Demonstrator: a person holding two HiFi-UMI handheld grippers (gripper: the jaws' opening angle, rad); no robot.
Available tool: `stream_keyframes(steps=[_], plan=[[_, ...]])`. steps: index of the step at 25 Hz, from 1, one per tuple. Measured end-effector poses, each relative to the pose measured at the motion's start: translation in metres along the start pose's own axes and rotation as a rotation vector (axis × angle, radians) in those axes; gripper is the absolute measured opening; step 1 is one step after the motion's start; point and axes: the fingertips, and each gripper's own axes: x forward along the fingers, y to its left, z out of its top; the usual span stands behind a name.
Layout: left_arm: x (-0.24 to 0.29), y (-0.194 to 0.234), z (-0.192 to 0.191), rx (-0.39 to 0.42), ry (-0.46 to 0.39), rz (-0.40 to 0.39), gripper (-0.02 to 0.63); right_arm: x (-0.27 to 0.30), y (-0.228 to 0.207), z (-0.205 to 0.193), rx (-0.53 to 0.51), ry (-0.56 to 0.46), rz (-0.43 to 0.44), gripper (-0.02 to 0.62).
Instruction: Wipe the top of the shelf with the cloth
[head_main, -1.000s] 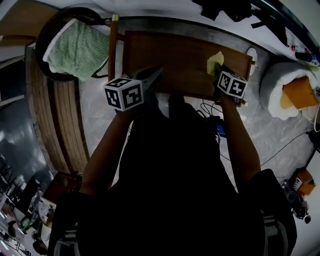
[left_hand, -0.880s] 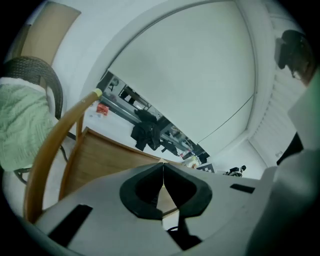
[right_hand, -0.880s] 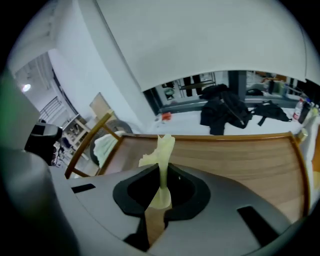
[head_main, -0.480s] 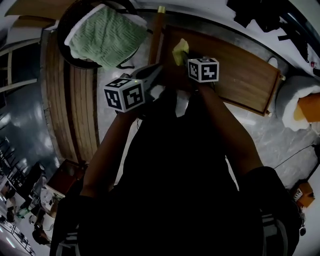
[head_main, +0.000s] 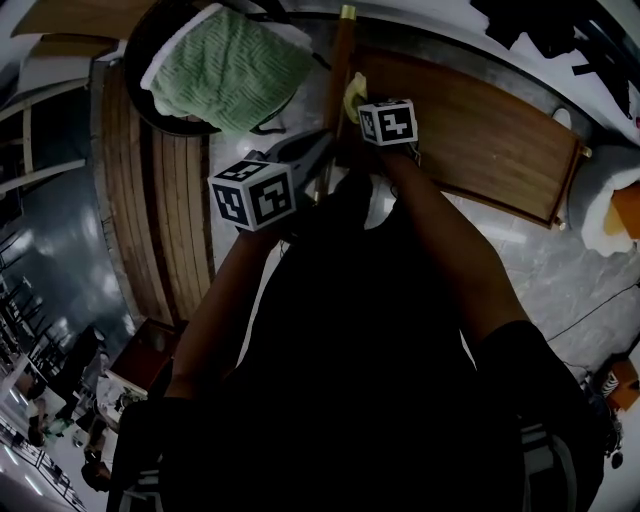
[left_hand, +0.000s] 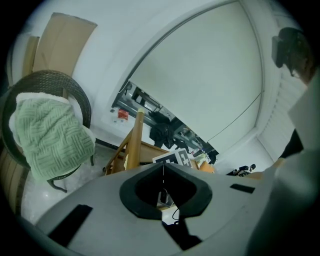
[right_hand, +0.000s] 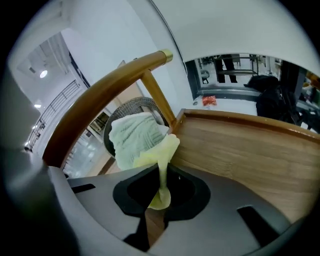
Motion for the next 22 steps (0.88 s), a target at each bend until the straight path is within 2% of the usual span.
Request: stream_keyframes(steps=[3,10,17,22], plan=[[0.003,-0.004,0.0,0.005,0.005,-0.011,0.012,0.001,-0.004,-0.003,-0.053,0.014,-0.017,0.046],[0.03,-0.03,-0.001,0.02,0.028,-0.051,0.012,-0.023,-0.038,-0.023,-0.051,0.027,-0.047,0.046],[0.081,-0.082,-0.019,0.034,0.07,-0.104,0.012,-0.079,-0.114,-0.059,-0.013,0.028,-0.116,0.046],[0.125,-0.121,-0.039,0.037,0.104,-0.143,0.012,-0.133,-0.185,-0.089,-0.004,0.036,-0.195,0.046]])
